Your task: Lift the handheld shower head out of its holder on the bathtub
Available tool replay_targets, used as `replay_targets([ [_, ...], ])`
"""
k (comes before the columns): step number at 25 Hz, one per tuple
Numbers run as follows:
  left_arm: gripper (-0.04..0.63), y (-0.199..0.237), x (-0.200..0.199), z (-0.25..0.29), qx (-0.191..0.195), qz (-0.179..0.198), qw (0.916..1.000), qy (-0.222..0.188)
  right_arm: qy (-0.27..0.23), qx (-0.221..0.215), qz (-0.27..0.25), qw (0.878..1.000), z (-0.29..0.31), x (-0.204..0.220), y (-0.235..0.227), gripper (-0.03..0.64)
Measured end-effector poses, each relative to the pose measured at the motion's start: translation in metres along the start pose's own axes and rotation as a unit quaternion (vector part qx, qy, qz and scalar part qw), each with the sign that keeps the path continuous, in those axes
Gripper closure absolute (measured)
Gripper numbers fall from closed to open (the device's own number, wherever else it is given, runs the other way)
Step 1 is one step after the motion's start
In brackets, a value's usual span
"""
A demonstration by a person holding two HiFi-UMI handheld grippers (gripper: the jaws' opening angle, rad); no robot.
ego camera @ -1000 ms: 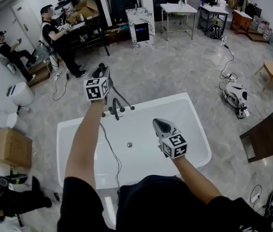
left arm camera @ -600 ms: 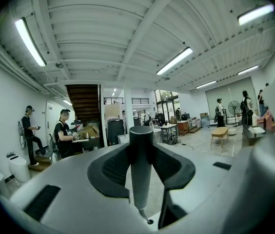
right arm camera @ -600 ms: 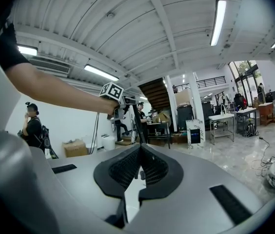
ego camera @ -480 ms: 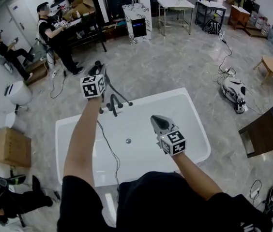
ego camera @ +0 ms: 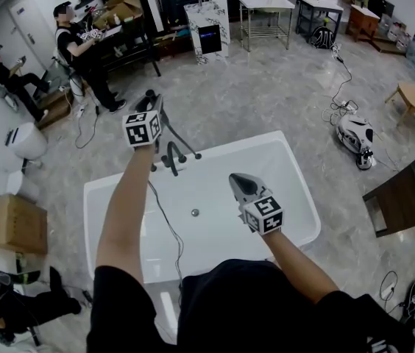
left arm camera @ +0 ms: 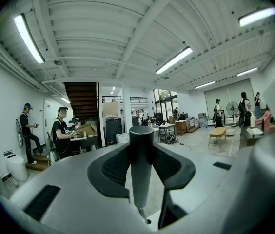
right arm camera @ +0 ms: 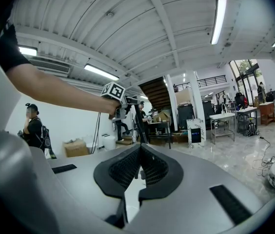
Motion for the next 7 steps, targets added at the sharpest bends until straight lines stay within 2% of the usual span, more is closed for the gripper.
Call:
replay_targets([
  [7, 0.463, 0.0002, 0.0078, 0.0093, 0.000, -0.002, 1.0000, 0.008, 0.004, 0.004, 0.001, 1.000, 0.0023, 0.0016, -0.0087, 0.618],
])
Point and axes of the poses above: the fingertips, and each gripper's own axes: z forward along the fingers, y to its left, x out of its underside, the point moved 5 cm from there along -z, backward along the fingers, and after that the axes turned 13 degrees about -x, right-handed, at the moved point
